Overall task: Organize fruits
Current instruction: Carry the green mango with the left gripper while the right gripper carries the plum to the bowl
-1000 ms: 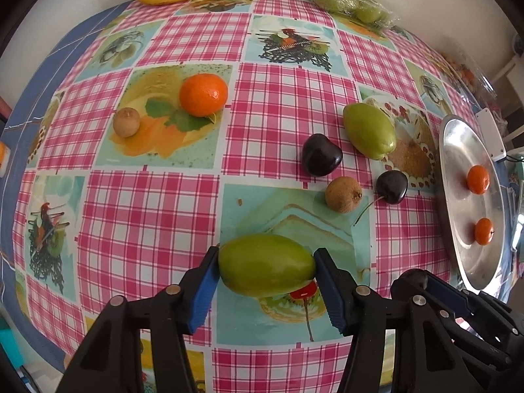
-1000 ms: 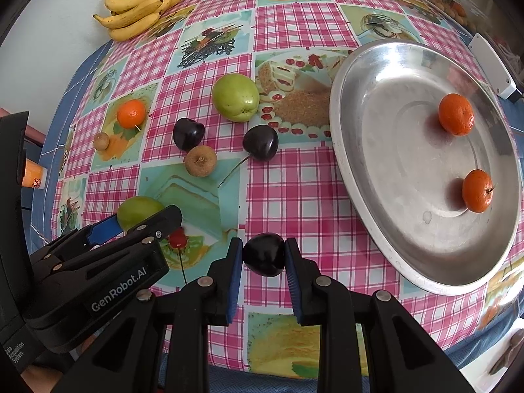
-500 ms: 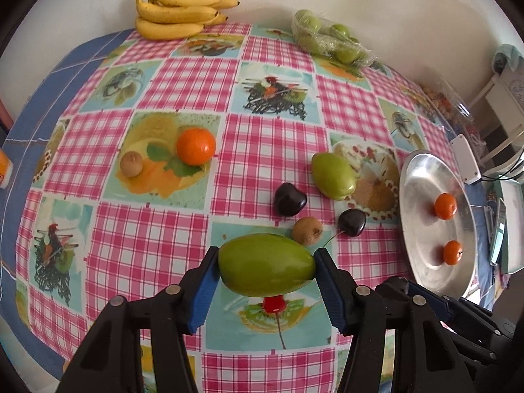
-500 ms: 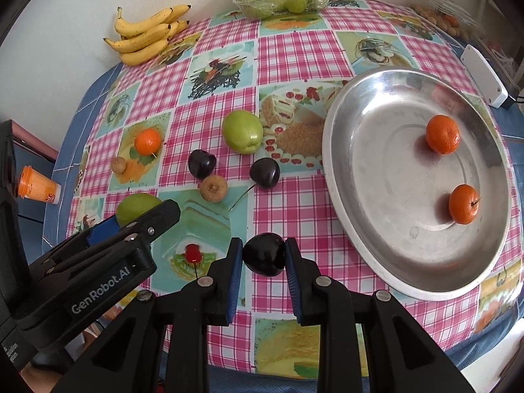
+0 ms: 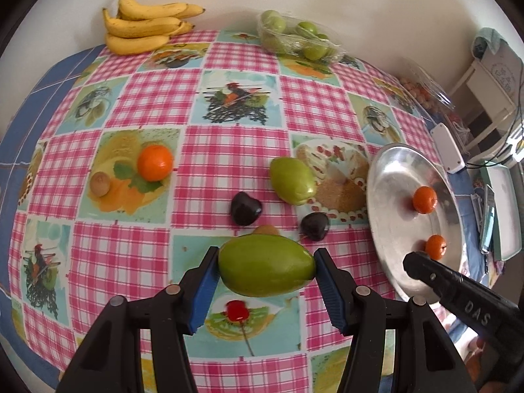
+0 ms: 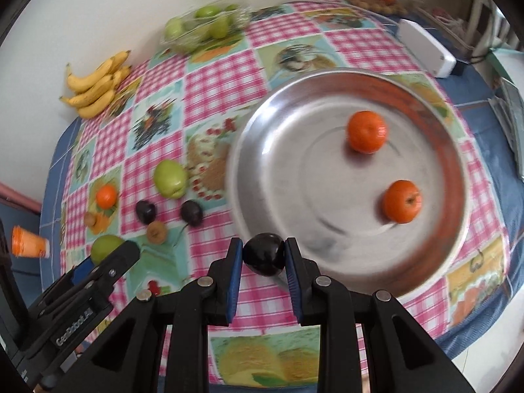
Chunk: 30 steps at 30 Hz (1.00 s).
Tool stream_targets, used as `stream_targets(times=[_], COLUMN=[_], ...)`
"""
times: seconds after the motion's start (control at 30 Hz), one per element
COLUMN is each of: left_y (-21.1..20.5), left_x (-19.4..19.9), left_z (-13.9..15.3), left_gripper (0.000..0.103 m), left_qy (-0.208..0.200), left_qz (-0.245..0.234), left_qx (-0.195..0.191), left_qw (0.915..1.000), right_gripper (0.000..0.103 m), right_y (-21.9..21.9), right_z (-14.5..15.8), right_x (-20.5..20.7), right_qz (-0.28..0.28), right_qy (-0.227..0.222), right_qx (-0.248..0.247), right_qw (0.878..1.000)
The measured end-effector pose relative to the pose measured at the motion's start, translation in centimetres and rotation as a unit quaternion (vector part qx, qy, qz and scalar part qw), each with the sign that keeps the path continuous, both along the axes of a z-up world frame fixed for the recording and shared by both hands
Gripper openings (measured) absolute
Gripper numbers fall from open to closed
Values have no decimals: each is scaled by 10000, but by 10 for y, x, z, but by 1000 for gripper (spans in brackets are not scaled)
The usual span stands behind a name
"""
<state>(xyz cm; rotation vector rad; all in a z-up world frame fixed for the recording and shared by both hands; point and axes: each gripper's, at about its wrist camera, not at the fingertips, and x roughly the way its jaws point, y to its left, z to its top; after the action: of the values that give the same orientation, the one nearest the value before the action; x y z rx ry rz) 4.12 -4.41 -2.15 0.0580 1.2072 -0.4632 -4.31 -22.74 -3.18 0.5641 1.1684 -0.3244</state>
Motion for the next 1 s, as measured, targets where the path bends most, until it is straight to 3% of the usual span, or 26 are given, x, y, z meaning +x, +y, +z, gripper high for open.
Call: stream_targets(times=[0.4,1.0], left_y=[-72,-145], left_x=[-29,-34], left_z=[11,-2], left_gripper=[61,61], left_qy=[-513,-761], left_qz=[-1166,-2142], left_qx=[54,353], left_qw=[9918,9732], right_gripper=[27,27], right_y=[-56,-73], right_z=[0,-8], right_x=[-27,-6], right_qz=[-827,-810], right_qy=[-41,-117], right_qx=[4,200], right_qw=[9966,9964])
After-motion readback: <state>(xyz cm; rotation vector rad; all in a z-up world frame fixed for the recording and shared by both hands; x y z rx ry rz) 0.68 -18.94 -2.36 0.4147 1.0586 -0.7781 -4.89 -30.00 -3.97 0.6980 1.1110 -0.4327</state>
